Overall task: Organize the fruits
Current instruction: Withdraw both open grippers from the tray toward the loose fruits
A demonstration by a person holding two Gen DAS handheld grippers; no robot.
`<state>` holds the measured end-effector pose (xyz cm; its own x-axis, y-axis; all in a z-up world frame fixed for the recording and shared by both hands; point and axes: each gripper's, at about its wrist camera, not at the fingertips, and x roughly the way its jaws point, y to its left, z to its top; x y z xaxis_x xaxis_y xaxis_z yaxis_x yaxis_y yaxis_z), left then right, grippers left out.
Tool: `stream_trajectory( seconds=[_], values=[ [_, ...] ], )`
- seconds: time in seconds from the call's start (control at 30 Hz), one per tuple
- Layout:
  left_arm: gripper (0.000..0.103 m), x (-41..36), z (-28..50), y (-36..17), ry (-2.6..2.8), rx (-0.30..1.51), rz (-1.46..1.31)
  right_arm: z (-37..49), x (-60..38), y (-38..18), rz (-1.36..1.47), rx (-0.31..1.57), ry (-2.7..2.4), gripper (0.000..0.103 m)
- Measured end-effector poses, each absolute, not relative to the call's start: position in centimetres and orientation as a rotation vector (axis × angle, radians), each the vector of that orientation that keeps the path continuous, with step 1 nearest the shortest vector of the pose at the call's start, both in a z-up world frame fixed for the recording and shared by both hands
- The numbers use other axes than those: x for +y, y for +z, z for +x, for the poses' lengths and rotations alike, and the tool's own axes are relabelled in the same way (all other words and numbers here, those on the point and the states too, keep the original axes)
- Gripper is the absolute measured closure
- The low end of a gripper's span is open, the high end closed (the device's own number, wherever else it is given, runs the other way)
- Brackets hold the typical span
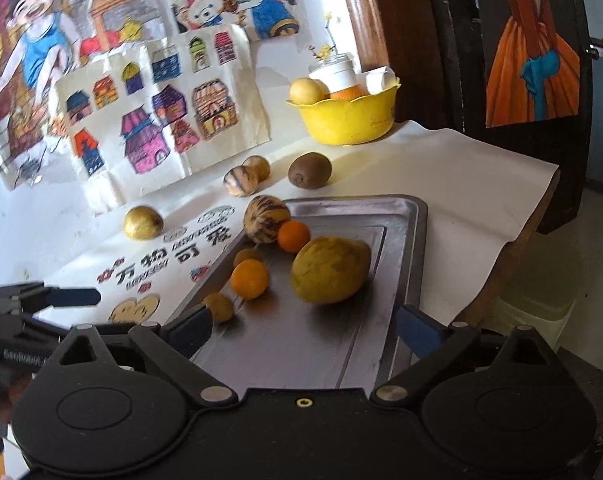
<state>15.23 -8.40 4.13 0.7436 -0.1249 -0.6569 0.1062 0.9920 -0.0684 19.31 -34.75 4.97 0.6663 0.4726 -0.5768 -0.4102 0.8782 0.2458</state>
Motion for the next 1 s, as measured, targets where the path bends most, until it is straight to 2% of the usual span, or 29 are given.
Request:
stream_trajectory(
  seconds=[0.1,1.0],
  values=[
    [0.001,-7.7,14.6,4.1,-0.115,0.728,-0.035,17.9,-34.4,5.1,0.059,0.686,0.511,0.001],
    [0.001,2.7,9.5,3.1,0.031,0.749,-0.082,10.2,-24.7,4.6,-0.147,0.886,0.682,0.001]
  ],
)
